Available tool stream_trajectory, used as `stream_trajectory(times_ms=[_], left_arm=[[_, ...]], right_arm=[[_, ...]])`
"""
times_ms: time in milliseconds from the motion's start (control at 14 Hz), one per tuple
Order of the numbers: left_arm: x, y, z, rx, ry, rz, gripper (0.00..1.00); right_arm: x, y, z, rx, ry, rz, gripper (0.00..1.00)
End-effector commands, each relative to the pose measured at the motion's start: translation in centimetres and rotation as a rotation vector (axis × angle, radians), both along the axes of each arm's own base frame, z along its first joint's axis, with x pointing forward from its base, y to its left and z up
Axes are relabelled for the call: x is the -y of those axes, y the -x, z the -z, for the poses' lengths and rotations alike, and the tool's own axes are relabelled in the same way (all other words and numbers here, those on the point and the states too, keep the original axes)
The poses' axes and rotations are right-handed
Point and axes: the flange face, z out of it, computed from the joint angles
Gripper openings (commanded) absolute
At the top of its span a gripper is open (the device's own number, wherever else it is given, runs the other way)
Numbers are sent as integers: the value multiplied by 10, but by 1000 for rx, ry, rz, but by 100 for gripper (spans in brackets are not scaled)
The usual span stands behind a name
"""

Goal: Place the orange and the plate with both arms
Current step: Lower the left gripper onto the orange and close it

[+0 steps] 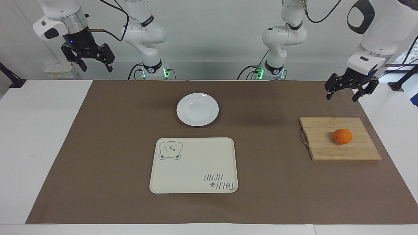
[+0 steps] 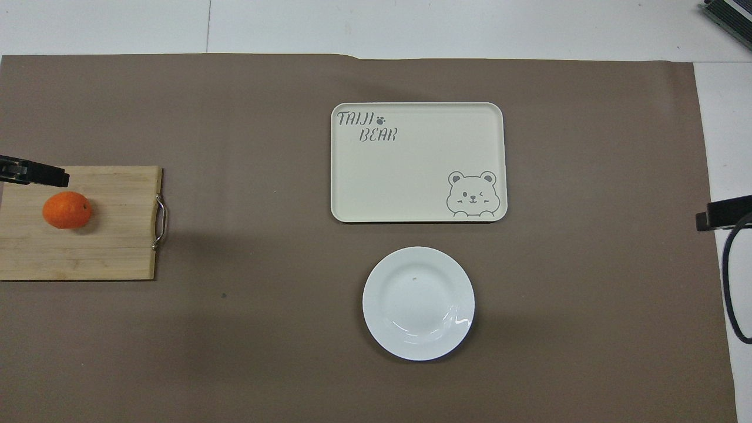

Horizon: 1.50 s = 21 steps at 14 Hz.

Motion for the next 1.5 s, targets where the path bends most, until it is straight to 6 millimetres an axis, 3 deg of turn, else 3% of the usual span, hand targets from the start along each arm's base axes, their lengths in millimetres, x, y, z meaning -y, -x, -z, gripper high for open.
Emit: stream_trajectory(times_ms=[0,286,643,1214,1429], left_arm=[[-14,-5,40,4,11,-6,100],[-58,-6,83,-37,22,-81,100],[-69,-13,132,-27,28,-160,100],[-85,2,161,-48,31,-190,100],[-87,5,163,-51,32,-198,100]], right_arm=[[1,1,-3,2,6,9,100],[1,1,-3,4,6,9,100],[1,1,-3,2,6,9,100],[1,1,-3,4,6,9,100],[1,1,-3,2,6,9,100]])
